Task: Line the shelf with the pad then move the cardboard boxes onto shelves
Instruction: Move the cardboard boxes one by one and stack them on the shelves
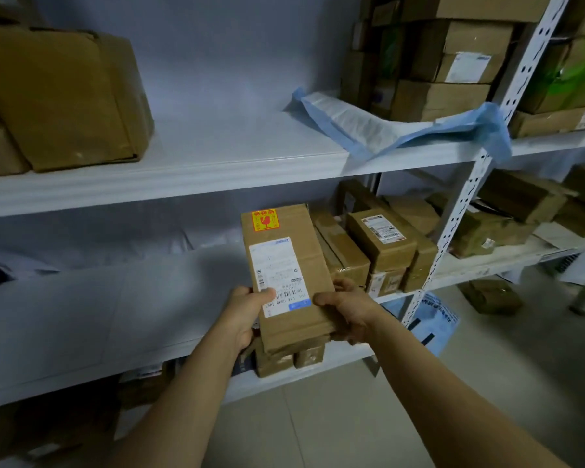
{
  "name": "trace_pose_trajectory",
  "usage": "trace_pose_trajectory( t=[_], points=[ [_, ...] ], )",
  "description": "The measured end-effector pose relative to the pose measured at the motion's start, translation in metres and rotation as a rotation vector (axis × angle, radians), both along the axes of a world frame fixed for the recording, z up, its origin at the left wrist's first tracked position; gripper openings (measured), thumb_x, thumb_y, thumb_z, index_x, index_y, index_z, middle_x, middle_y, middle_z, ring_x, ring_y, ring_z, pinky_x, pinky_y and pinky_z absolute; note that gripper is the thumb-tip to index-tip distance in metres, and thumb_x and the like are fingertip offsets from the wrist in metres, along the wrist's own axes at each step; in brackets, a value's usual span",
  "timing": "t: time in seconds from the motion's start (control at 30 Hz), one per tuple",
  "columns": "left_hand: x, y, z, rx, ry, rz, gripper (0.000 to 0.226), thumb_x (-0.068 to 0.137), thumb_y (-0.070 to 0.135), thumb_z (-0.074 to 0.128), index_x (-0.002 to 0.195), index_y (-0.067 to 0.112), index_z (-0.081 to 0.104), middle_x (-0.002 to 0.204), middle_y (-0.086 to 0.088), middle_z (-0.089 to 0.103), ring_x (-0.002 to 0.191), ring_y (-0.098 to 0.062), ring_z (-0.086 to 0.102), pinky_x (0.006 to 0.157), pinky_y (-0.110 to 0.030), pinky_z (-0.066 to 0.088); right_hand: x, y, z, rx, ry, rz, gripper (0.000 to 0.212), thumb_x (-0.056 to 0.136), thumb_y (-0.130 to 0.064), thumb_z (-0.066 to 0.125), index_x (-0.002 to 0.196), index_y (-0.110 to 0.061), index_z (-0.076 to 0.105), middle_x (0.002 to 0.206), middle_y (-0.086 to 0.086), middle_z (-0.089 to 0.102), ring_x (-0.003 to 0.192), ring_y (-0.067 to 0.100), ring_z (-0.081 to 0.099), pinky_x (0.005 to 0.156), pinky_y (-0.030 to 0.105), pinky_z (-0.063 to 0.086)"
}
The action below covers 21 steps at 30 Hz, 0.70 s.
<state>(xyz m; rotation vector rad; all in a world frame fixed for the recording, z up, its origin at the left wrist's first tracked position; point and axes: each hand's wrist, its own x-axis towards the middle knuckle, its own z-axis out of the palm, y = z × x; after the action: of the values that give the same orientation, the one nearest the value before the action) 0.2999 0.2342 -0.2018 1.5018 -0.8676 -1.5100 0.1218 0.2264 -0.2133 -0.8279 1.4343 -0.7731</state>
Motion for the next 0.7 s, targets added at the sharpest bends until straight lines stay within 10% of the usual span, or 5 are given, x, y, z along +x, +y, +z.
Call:
trace_pose_trajectory(
  t=[0.43, 0.57, 0.7],
  points=[
    [-0.120, -0.168, 0.006, -0.038, 0.110, -0.015, 0.031, 0.093, 0.011, 0.056, 0.124, 0.013, 0.053, 0.106, -0.003, 0.065, 0.089, -0.016, 0.060, 0.077, -0.035, 0.046, -0.119, -0.168, 0.023, -0.141, 0.012, -0.205, 0.037, 0.096, -0.028, 0.049, 0.133, -0.027, 0.048, 0.122, 0.009, 0.053, 0.103, 0.026, 0.050, 0.072, 0.038, 0.047],
    [-0.146, -0.202, 0.000, -0.031, 0.100, 0.042, 0.035, 0.093, 0.015, 0.057, 0.128, 0.013, 0.054, 0.119, -0.006, 0.065, 0.096, -0.018, 0.060, 0.065, -0.030, 0.045, -0.139, -0.206, 0.015, -0.155, 0.007, -0.228, 0.036, 0.095, -0.031, 0.050, 0.130, -0.023, 0.052, 0.129, 0.008, 0.054, 0.115, 0.029, 0.049, 0.086, 0.044, 0.047],
    [-0.161, -0.221, -0.006, -0.034, 0.091, 0.104, 0.033, 0.094, 0.014, 0.057, 0.127, 0.010, 0.056, 0.121, -0.008, 0.064, 0.092, -0.017, 0.059, 0.060, -0.026, 0.042, -0.149, -0.224, 0.005, -0.123, -0.017, -0.196, 0.020, 0.098, -0.029, 0.045, 0.116, -0.023, 0.052, 0.112, 0.007, 0.055, 0.095, 0.022, 0.052, 0.065, 0.034, 0.047]
  ],
)
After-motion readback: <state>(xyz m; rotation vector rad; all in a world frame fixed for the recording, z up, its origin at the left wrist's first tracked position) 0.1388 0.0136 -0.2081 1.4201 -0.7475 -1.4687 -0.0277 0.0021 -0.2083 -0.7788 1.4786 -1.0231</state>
